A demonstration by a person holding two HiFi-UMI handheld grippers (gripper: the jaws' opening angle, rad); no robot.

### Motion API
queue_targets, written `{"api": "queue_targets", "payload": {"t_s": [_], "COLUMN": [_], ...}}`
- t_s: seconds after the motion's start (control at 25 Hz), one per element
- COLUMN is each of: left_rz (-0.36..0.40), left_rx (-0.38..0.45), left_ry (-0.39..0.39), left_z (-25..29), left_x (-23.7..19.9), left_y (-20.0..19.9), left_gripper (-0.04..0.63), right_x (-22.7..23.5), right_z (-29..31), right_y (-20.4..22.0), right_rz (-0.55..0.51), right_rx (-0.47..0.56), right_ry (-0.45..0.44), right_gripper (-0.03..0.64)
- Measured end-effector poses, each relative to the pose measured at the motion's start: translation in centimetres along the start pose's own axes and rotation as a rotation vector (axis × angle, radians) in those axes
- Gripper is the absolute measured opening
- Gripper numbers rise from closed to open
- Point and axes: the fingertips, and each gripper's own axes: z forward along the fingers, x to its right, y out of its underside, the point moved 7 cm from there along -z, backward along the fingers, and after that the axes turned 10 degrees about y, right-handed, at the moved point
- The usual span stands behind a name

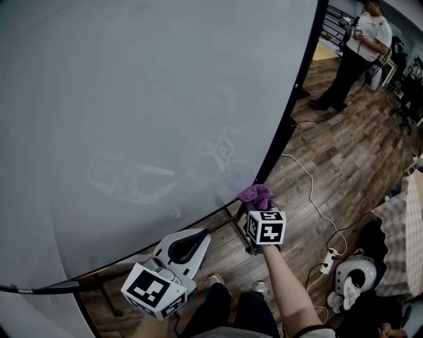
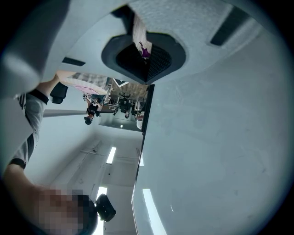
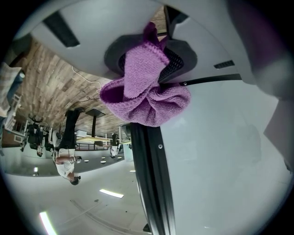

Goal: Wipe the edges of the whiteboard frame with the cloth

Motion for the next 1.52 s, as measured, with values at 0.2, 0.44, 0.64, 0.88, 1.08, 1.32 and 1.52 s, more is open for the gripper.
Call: {"api": "queue_targets", "payload": {"t_s": [0.2,0.44,0.64,0.88,1.08,1.32,1.52], "left_rz": [-0.012,-0.011,0.002,0.007,0.018,0.037,0.051], "left_rx": [0.009,0.022,0.043,0.072,0.100,0.139,0.167], "left_ry": [-0.031,-0.083,-0.145,-0.221,-0.280,-0.357,-0.421], "left_z": [-0.3,-0.6,-0.1,-0.7,-1.4,-2.0,-2.9], "left_x": [0.2,1.8,5.2,8.1,11.0,14.6,17.5], "left_y": [0.3,0.1,-0.4,-0.6,-0.7,-0.8,-0.7], "left_gripper": [0.015,0.015,0.015,0.015,0.015,0.015,0.015], "right_x": [0.2,0.7,2.5,2.7,2.8,3.4,3.7], "right_z": [-1.3,-4.3,-7.9,-12.4,-16.2,-20.3,-23.8], "right_y": [0.1,-0.6,-1.3,-2.8,-3.5,-4.0,-4.1], "right_rz": [0.011,0.004,-0.017,-0.062,-0.102,-0.136,-0.183], "right_rx": [0.060,0.123,0.170,0.231,0.274,0.303,0.339], "right_ry": [-0.024,-0.089,-0.168,-0.276,-0.367,-0.470,-0.549], "right_gripper": [0.064,0.064,0.064,0.066,0.066,0.066,0.066]}}
